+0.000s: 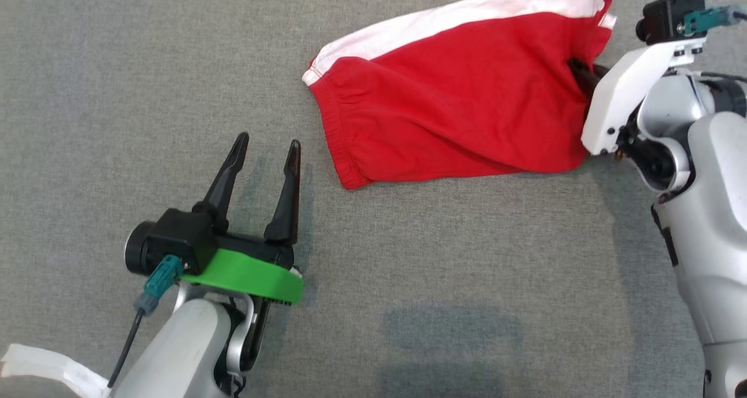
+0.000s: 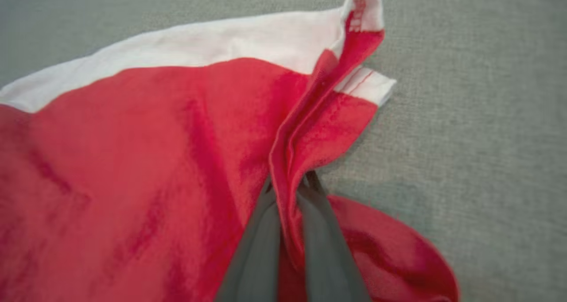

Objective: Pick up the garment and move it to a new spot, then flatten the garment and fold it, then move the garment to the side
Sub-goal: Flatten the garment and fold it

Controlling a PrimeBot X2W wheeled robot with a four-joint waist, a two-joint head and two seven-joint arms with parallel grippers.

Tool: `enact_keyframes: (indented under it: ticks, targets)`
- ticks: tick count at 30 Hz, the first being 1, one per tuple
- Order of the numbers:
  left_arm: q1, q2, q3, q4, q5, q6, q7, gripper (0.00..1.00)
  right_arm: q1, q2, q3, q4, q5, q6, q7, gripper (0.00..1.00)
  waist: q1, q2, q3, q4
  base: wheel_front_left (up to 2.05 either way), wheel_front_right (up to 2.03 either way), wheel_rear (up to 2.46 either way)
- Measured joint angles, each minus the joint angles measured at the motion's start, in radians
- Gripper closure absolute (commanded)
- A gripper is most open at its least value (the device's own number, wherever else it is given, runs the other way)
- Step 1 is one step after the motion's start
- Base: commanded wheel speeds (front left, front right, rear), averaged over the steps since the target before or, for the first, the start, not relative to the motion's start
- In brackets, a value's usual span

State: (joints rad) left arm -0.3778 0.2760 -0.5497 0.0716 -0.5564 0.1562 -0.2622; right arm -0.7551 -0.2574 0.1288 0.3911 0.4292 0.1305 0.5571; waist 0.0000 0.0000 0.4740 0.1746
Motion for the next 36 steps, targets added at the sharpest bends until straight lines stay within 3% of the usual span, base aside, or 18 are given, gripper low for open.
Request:
enact_keyframes:
  ticks: [6, 14, 23, 31, 36]
  targets:
    - [0.122, 0.000, 0.037, 0.012, 0.018, -0.002, 0.000, 0.00, 0.138, -0.008, -0.055, -0.071, 0.088, 0.000, 0.005, 1.00, 0.0000, 0.0000, -0.097, -0.036, 0.00, 0.00, 0.00]
    - [0.248, 0.000, 0.061, -0.023, 0.062, -0.017, 0.000, 0.00, 0.288, -0.010, -0.229, -0.087, 0.114, 0.000, 0.006, 1.00, -0.0001, 0.0000, -0.218, -0.080, 0.00, 0.00, 0.00]
    - [0.298, -0.039, 0.076, -0.044, 0.100, -0.043, 0.000, 0.00, 0.269, 0.010, -0.375, -0.070, 0.061, 0.000, -0.020, 1.00, -0.0001, 0.0000, -0.250, -0.077, 0.00, 0.00, 0.00]
    - [0.312, -0.066, 0.092, -0.027, 0.122, -0.062, 0.000, 0.00, 0.220, 0.132, -0.199, -0.230, 0.077, 0.000, 0.032, 1.00, -0.0001, 0.0000, -0.242, -0.063, 0.00, 0.00, 0.00]
    - [0.305, -0.079, 0.083, -0.006, 0.136, -0.084, 0.000, 0.00, 0.197, 0.190, -0.092, -0.215, 0.039, 0.000, 0.036, 1.00, -0.0001, 0.0000, -0.229, -0.064, 0.00, 0.00, 0.00]
